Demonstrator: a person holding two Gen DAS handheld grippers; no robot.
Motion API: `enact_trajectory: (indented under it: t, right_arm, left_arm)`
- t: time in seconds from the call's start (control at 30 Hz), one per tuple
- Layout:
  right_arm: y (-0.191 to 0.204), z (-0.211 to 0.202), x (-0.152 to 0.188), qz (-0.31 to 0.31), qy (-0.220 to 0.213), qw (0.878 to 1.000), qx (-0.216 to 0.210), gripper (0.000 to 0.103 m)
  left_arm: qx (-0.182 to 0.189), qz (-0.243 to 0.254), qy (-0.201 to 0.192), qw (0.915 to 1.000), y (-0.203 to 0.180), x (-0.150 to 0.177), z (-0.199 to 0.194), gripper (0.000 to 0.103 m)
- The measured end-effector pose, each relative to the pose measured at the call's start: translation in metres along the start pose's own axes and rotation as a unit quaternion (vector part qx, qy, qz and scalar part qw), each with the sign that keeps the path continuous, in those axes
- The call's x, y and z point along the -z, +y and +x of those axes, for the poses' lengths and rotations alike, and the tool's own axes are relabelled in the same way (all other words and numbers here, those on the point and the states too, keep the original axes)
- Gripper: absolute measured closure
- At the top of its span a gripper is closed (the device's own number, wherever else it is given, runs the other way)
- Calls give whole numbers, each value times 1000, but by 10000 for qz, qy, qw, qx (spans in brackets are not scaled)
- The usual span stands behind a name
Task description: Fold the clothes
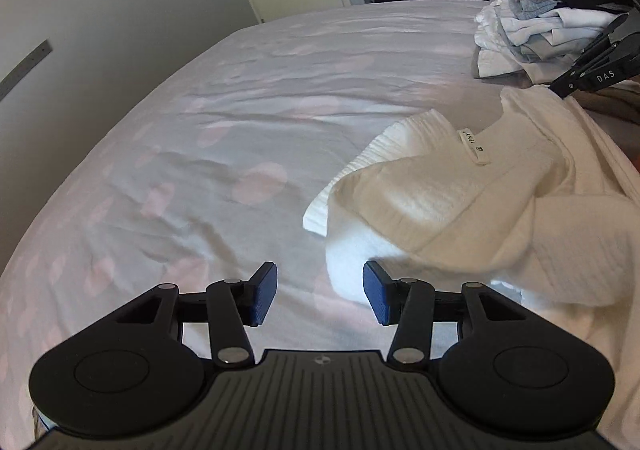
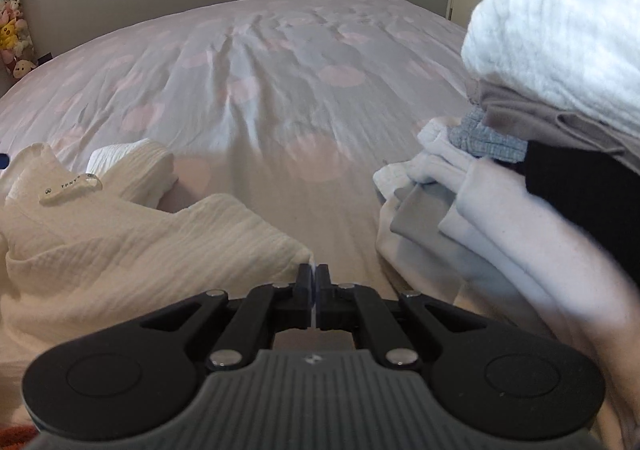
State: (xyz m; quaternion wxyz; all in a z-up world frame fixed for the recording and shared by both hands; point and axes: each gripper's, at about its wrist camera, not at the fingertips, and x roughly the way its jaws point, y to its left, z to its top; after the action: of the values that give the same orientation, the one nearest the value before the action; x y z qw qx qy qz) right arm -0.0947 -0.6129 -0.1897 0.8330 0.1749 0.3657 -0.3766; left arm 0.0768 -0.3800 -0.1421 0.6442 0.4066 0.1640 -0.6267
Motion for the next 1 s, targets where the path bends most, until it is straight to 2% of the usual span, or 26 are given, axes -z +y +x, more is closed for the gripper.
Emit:
enact_trajectory:
  t: [0.13,0.37,0.6,0.63,0.67,0.77,0.87,1.0]
  right_arm:
    - [-3,9,2,25,97,9999,-80,100]
    - [-8,22,11,94,306,9993,-184,100]
    - [-10,22,17,165,287,9992,-220,100]
    - [-11,22,18,173,282,9992,-219,100]
    - [-11,21,17,187,278,9992,-221,100]
    - [-12,18,16,212,249,9992,-217,99]
    - [-12,11,14,188,142,9995,-195,100]
    - [-10,-8,6,156,-171,9996,-188,100]
  left_arm:
    - [327,182,-23,9993,-3,-8,27,57]
    - [844,101,-2,9964,-8,-18,59,61]
    - [1384,-866,279,9862,3,-20,90,67]
    - [1395,-930,308,9854,4,-20,90,69]
    - [1396,-912,319,9855,4,-20,87,77]
    - [1162,-615,344,9907,-8,-25,74,91]
    - [832,-599,437,9938,-12,-27,59,94]
    - [382,-1127,428,9920,9,-26,24,96]
